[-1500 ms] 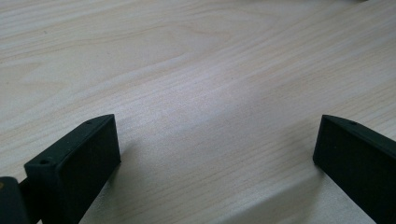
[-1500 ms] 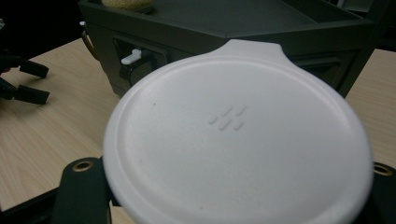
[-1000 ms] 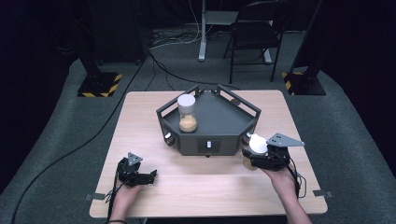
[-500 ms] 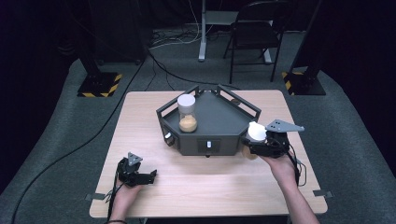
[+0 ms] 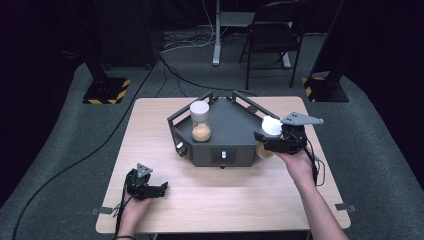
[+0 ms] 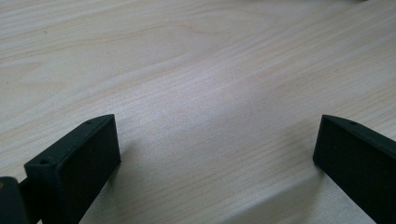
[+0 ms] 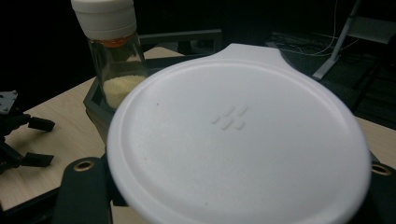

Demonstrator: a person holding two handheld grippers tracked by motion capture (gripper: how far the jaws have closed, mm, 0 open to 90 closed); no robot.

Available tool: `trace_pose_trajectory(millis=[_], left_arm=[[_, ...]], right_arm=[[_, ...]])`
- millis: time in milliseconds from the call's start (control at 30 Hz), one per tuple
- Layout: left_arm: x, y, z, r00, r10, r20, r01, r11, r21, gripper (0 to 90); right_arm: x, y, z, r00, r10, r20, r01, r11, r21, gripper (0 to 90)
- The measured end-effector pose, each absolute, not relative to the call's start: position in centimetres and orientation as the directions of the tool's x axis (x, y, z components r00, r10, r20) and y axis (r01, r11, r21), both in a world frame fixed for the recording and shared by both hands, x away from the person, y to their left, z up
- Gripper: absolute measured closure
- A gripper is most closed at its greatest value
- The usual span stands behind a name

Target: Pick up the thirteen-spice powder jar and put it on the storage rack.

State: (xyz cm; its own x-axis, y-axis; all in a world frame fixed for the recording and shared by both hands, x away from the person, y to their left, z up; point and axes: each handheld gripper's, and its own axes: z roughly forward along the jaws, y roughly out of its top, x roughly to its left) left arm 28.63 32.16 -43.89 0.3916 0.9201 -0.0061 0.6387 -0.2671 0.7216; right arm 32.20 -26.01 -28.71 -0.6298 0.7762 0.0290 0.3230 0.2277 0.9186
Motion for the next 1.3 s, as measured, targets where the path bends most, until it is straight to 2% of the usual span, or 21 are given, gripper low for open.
trace_pose_trajectory(millis=[900, 1300], left_arm=[[28.6, 32.2, -43.9, 0.392, 0.920, -0.006, 0.639, -0.267, 0.721, 0.0], [28.7, 32.2, -43.9, 0.393, 0.920, -0.006, 0.639, -0.268, 0.721, 0.0]], right_arm=[[38.3, -22.0, -28.5, -0.606, 0.795, 0.020, 0.323, 0.223, 0.920, 29.1], [39.9, -20.7, -29.7, -0.594, 0.804, 0.023, 0.345, 0.228, 0.911, 29.2]])
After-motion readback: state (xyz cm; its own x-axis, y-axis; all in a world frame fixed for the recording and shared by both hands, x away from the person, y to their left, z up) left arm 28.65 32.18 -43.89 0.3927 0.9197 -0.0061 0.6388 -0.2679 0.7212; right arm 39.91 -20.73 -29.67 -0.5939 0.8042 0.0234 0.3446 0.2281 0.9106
